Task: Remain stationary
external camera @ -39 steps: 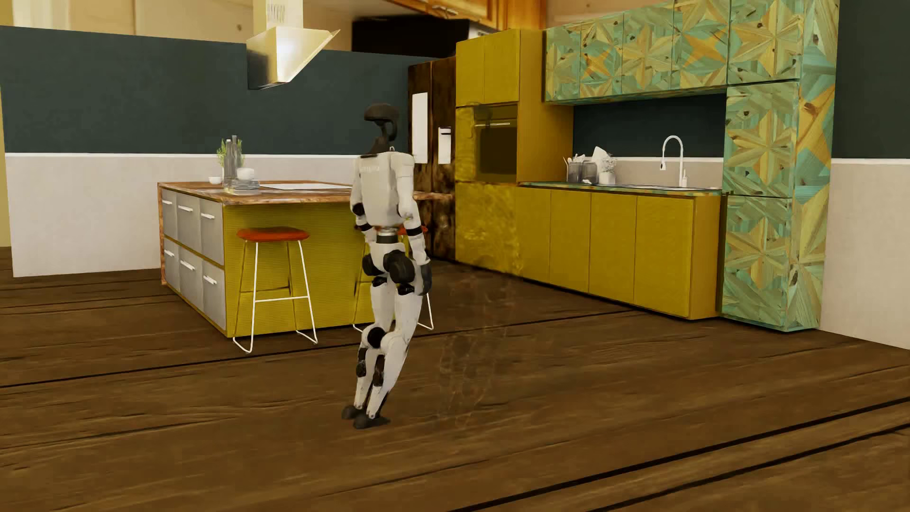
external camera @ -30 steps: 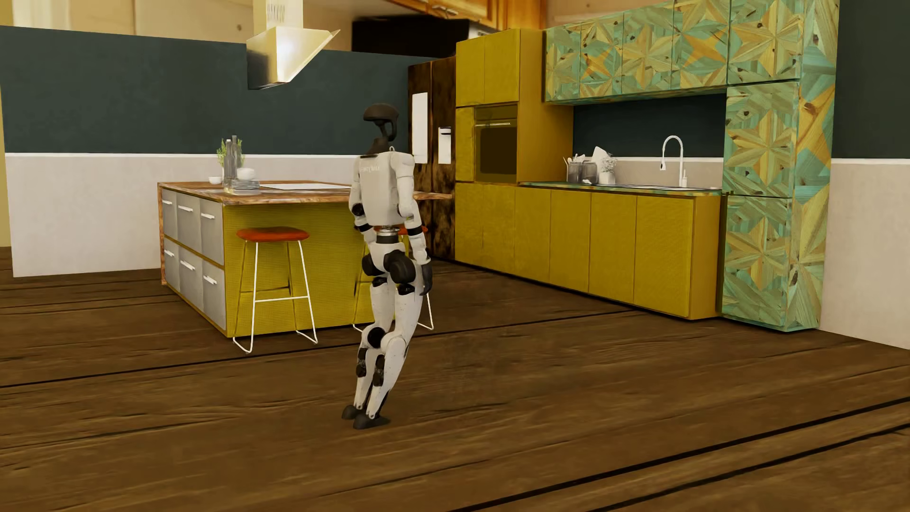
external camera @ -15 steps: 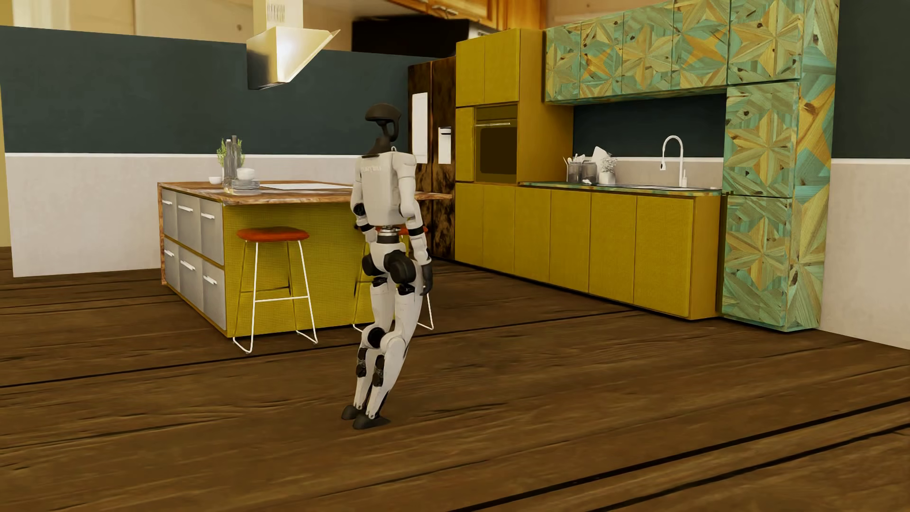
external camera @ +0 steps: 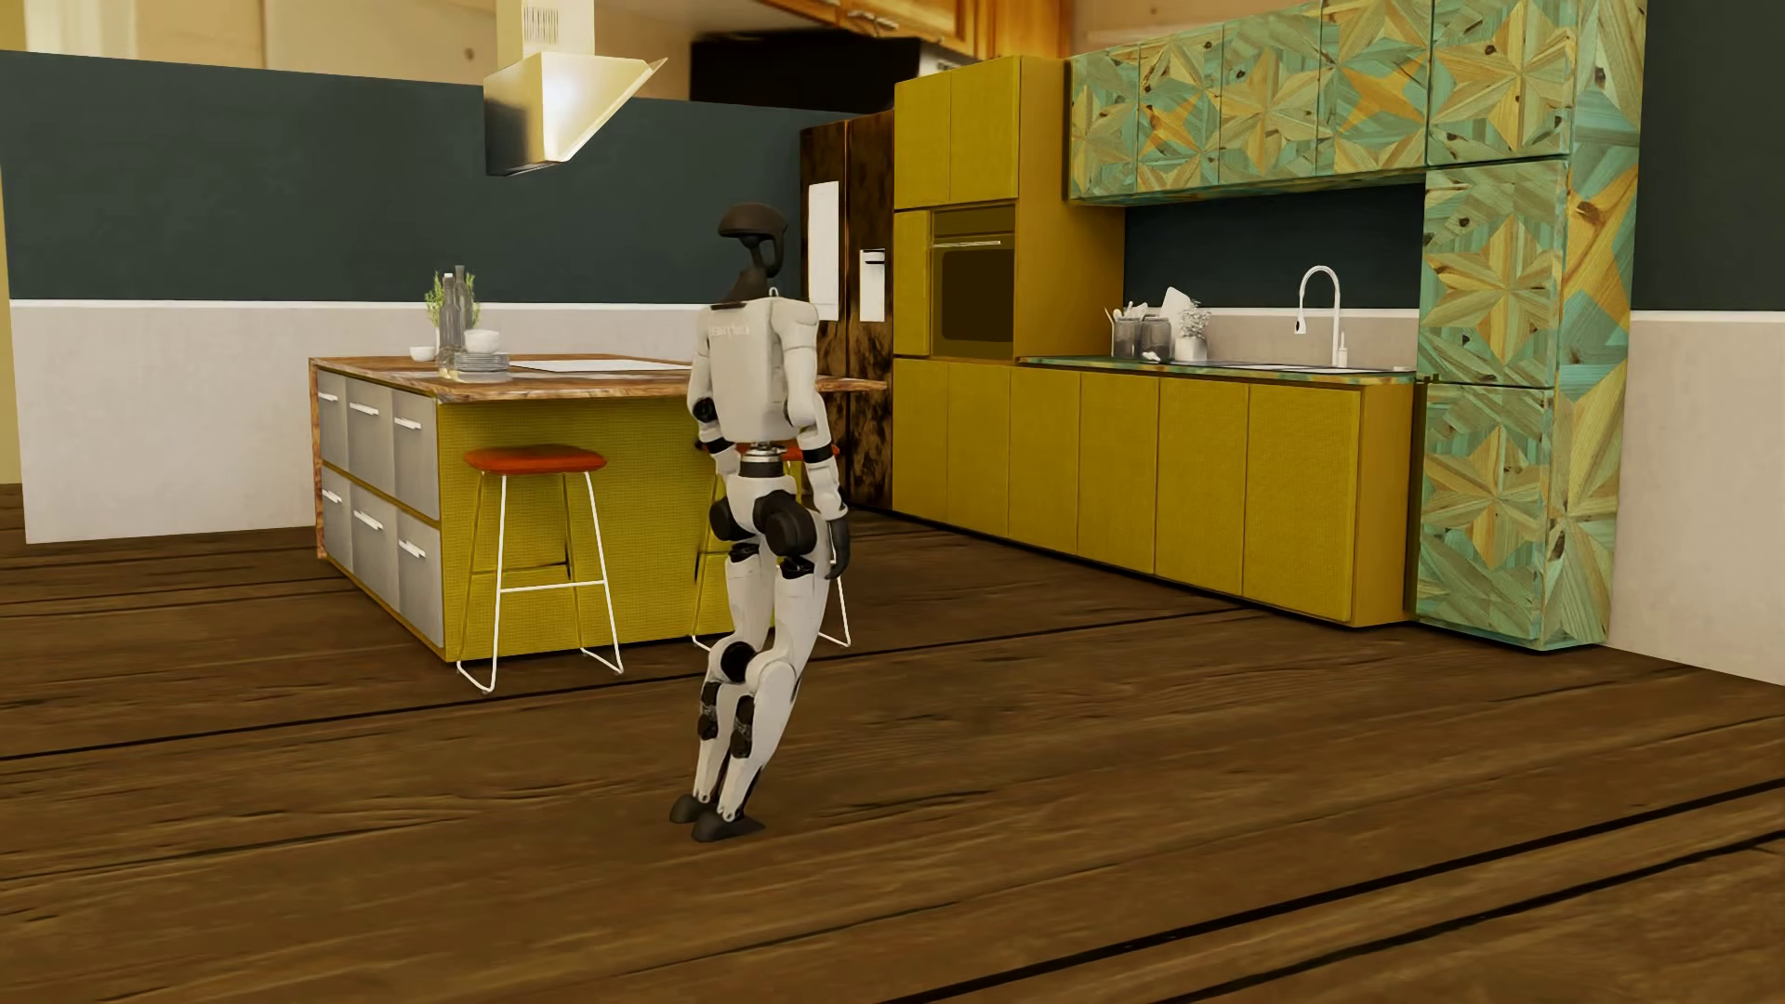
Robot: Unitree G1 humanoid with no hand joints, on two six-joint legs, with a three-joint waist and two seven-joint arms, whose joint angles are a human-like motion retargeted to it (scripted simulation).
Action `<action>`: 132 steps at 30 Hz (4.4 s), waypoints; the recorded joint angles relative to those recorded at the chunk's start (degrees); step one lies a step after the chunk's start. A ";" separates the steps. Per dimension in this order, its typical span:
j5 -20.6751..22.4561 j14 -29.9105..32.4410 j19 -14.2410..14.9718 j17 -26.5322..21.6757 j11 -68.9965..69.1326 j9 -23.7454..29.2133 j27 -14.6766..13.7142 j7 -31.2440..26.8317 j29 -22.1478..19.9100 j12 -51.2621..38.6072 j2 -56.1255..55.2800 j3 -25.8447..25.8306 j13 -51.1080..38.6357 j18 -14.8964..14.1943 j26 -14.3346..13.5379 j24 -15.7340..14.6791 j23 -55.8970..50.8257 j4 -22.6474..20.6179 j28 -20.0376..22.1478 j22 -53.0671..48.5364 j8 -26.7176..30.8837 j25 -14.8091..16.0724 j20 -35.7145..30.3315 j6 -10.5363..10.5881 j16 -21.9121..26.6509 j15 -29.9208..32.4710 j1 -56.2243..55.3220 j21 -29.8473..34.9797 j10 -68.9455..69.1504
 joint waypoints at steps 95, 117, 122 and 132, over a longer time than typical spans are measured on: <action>0.53 2.63 0.00 -1.18 1.51 0.21 0.00 0.00 0.00 5.10 -1.73 -0.39 5.64 0.00 0.00 0.00 -3.09 1.41 0.00 -3.39 0.00 0.00 6.81 1.79 0.91 -0.28 -1.78 -6.86 0.62; 0.99 3.06 0.00 -0.79 1.85 -0.17 0.00 0.00 0.00 5.00 -2.59 -0.13 5.86 0.00 0.00 0.00 -3.54 1.94 0.00 -3.74 0.00 0.00 8.07 2.11 0.61 -0.15 -2.60 -7.92 0.71; 1.12 2.91 0.00 -0.78 1.47 -0.26 0.00 0.00 0.00 4.99 -2.46 -0.26 5.63 0.00 0.00 0.00 -3.61 1.95 0.00 -3.80 0.00 0.00 7.23 2.07 0.72 -0.15 -2.60 -7.55 0.66; 1.04 2.73 0.00 -0.69 1.89 -0.36 0.00 0.00 0.00 4.96 -2.31 -0.39 5.90 0.00 0.00 0.00 -3.72 1.80 0.00 -4.10 0.00 0.00 6.86 1.96 0.89 -0.45 -2.31 -7.36 0.70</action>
